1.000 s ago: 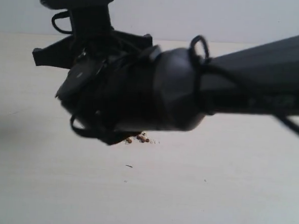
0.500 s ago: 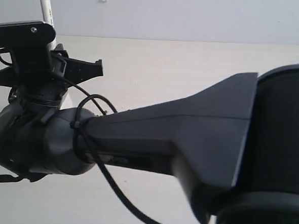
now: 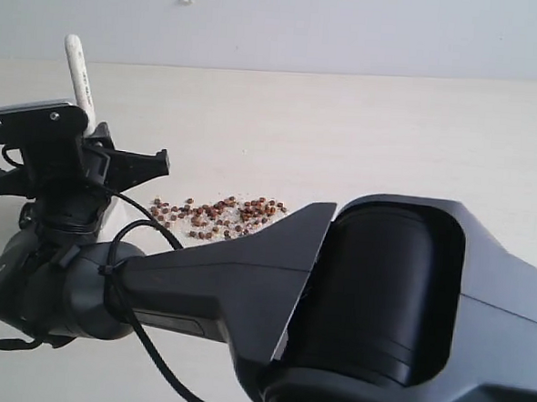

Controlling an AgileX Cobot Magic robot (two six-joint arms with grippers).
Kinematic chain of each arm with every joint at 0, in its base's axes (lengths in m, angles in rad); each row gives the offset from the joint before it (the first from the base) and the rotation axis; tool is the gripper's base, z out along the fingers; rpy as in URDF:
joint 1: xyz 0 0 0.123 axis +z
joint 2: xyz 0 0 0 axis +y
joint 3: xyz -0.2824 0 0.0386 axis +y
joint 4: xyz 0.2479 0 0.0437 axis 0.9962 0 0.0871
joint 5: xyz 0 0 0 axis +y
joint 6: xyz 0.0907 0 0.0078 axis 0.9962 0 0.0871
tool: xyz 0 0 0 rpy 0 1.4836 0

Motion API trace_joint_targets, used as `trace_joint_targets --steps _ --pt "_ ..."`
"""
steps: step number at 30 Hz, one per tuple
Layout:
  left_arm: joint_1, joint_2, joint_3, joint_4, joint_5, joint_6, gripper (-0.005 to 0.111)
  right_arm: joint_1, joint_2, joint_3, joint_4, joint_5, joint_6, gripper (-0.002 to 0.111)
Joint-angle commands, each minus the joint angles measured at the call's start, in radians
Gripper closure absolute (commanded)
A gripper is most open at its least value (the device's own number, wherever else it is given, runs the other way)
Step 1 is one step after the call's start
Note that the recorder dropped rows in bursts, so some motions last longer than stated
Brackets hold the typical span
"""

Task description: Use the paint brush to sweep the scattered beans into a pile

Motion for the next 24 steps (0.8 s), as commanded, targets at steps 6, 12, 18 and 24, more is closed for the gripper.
trace_joint_targets --steps 6,12,18,24 --pt "0.001 -0.004 0.003 0.0 0.001 -0.007 0.107 -0.065 0.015 -0.015 0.053 0.072 0.005 0.108" --pt "0.001 -0.004 0.003 0.0 0.001 -0.007 0.107 -0.078 0.016 -0.013 0.079 0.105 -0.013 0.108" --pt "0.001 -0.004 0.003 0.0 0.001 -0.007 0.107 -0.09 0.017 -0.013 0.178 0.17 -0.078 0.108" --pt "0.001 -0.004 0.003 0.0 0.001 -0.007 0.107 -0.096 0.017 -0.013 0.183 0.17 -0.202 0.108"
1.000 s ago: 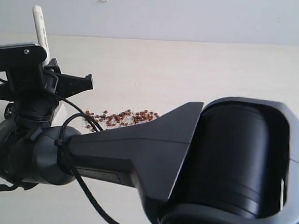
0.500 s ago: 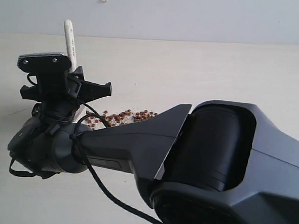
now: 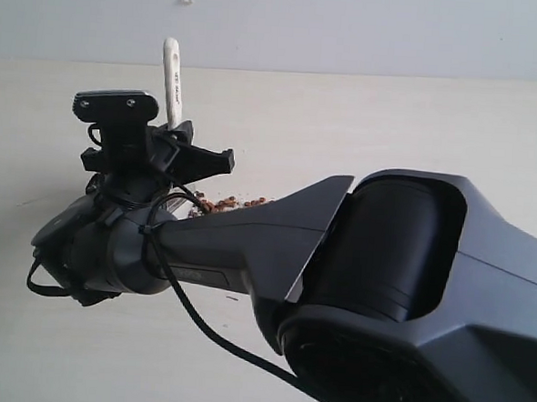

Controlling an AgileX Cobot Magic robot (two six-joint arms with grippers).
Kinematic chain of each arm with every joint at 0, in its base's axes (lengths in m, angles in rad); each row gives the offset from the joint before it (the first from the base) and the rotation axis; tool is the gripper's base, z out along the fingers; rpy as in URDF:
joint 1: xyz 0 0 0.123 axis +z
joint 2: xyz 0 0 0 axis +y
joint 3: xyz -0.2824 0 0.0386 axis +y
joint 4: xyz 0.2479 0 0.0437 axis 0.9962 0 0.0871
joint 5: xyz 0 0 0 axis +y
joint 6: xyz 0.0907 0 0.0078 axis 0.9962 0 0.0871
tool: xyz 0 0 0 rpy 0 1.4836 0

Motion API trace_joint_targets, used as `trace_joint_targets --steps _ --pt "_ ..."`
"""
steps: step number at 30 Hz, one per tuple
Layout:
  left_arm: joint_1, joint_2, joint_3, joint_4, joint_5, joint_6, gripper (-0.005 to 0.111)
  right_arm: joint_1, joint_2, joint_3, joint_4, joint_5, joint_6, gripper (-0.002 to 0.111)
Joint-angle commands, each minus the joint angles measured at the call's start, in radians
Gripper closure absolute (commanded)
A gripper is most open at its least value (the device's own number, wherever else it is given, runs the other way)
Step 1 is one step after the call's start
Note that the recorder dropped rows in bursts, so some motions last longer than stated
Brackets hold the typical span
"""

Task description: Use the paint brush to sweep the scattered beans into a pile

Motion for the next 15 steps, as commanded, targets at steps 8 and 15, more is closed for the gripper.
trace_joint_targets --steps 8,15 --pt "0.001 -0.004 0.003 0.0 0.001 -0.007 0.107 0.048 -0.046 -0.007 -0.194 0.016 0.13 0.108" --pt "0.001 -0.004 0.003 0.0 0.001 -0.007 0.107 0.034 -0.04 -0.018 -0.16 -0.237 0.128 0.108"
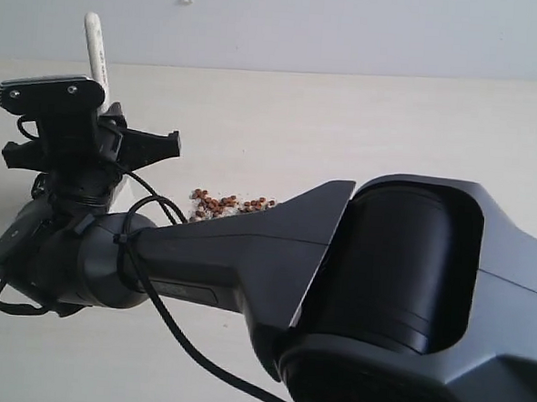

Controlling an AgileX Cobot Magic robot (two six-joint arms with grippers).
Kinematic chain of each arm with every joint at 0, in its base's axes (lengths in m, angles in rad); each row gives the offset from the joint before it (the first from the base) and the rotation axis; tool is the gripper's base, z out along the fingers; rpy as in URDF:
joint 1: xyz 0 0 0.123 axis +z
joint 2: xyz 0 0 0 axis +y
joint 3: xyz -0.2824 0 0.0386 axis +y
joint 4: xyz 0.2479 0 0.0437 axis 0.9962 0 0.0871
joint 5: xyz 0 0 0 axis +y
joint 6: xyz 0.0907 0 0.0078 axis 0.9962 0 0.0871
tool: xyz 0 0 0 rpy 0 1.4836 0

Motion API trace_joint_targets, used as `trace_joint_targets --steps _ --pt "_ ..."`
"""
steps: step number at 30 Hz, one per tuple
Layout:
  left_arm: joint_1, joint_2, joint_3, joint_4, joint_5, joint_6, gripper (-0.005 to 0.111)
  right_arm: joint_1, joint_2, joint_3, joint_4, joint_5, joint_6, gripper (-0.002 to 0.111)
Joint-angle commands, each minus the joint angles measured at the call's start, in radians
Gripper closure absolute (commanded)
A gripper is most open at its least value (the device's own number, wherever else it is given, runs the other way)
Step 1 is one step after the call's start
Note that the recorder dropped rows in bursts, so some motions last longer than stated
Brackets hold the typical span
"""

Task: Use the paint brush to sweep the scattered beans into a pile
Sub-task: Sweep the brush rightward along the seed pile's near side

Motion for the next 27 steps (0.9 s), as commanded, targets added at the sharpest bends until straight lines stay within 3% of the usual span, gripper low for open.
trace_joint_targets --steps 1,5,14,20,27 --pt "0.001 -0.004 0.003 0.0 0.001 -0.007 0.107 -0.024 0.003 -0.007 0.017 -0.087 -0.011 0.108" --pt "0.001 -0.004 0.003 0.0 0.001 -0.007 0.107 -0.026 0.005 -0.007 0.165 -0.139 -0.214 0.108" --pt "0.001 -0.004 0.003 0.0 0.001 -0.007 0.107 -0.037 0.005 -0.007 0.329 0.092 -0.595 0.108" --pt "0.001 -0.004 0.003 0.0 0.001 -0.007 0.107 -0.043 -0.004 -0.007 0.304 0.102 -0.618 0.108" --pt "0.001 -0.004 0.003 0.0 0.001 -0.007 0.107 -0.017 -0.08 -0.007 0.223 0.029 -0.475 0.108"
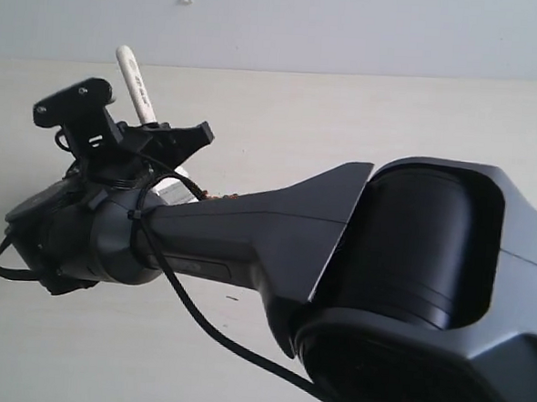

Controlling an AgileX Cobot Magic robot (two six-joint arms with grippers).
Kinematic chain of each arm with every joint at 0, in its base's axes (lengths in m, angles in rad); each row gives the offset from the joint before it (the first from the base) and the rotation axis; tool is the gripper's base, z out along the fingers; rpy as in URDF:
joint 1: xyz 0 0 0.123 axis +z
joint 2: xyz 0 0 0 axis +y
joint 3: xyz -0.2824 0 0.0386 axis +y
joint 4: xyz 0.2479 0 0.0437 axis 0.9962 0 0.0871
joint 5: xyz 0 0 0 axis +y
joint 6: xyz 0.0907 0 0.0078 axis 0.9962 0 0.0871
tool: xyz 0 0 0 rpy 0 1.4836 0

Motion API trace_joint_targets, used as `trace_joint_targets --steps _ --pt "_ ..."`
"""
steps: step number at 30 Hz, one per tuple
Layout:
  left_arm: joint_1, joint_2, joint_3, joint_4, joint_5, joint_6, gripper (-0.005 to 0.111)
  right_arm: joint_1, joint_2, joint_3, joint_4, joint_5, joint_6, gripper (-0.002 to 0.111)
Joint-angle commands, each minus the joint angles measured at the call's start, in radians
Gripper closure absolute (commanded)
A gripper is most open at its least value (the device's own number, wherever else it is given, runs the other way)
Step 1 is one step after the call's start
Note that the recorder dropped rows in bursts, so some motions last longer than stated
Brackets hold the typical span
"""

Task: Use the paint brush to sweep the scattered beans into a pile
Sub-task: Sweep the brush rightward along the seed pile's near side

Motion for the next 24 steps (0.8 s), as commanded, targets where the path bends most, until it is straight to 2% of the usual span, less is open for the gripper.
trace_joint_targets --steps 1,6,13,20,24 --pt "0.001 -0.004 0.003 0.0 0.001 -0.007 0.107 0.016 -0.066 -0.007 -0.08 -0.068 0.088 0.108" --pt "0.001 -0.004 0.003 0.0 0.001 -0.007 0.107 0.016 -0.081 -0.007 -0.197 -0.211 0.237 0.108" --pt "0.001 -0.004 0.003 0.0 0.001 -0.007 0.107 -0.062 -0.041 -0.007 -0.279 -0.416 0.422 0.108" --pt "0.001 -0.004 0.003 0.0 0.001 -0.007 0.107 -0.123 -0.001 -0.007 -0.238 -0.435 0.376 0.108" --pt "0.001 -0.004 0.003 0.0 0.001 -0.007 0.107 -0.133 0.005 -0.007 -0.118 -0.395 0.243 0.108"
